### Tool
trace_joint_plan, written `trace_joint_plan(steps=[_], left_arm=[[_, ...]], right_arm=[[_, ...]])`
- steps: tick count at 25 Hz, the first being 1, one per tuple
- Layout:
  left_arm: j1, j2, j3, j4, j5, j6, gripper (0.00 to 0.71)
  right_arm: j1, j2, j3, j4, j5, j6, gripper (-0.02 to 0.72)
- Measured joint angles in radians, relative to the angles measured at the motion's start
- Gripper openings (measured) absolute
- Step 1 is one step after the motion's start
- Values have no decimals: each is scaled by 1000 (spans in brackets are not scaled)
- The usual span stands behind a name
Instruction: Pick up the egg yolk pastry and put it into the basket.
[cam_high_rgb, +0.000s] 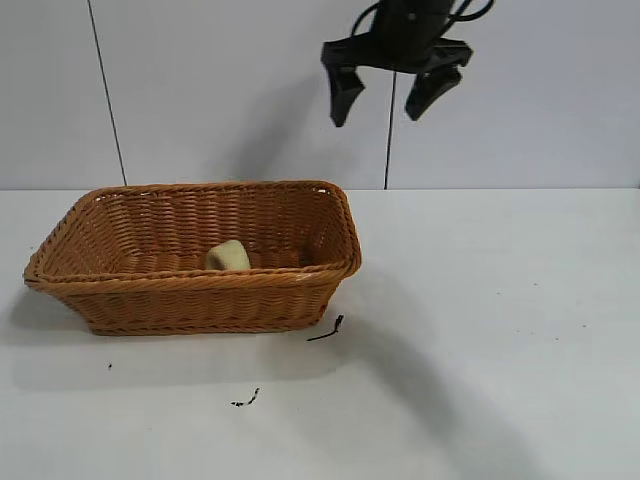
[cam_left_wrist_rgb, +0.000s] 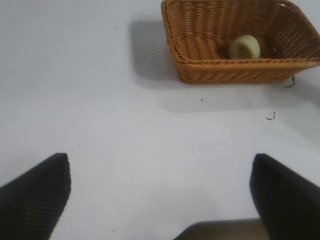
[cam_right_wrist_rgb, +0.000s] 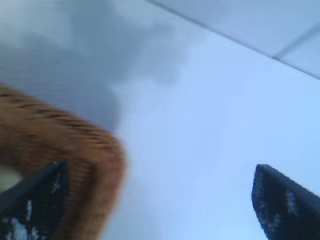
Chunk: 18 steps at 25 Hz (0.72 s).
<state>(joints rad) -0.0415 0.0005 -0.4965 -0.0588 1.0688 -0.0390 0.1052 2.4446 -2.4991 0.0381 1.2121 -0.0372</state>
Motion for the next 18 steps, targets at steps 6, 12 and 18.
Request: trace_joint_plan(steps=[6, 12, 18], left_arm=[[0, 0, 0, 0, 0, 0, 695], [0, 0, 0, 0, 0, 0, 695], [0, 0, 0, 0, 0, 0, 695]], right_arm=[[-61, -67, 44, 3, -1, 0, 689], [-62, -254, 254, 2, 0, -8, 689], [-62, -539, 568, -3, 0, -4, 689]])
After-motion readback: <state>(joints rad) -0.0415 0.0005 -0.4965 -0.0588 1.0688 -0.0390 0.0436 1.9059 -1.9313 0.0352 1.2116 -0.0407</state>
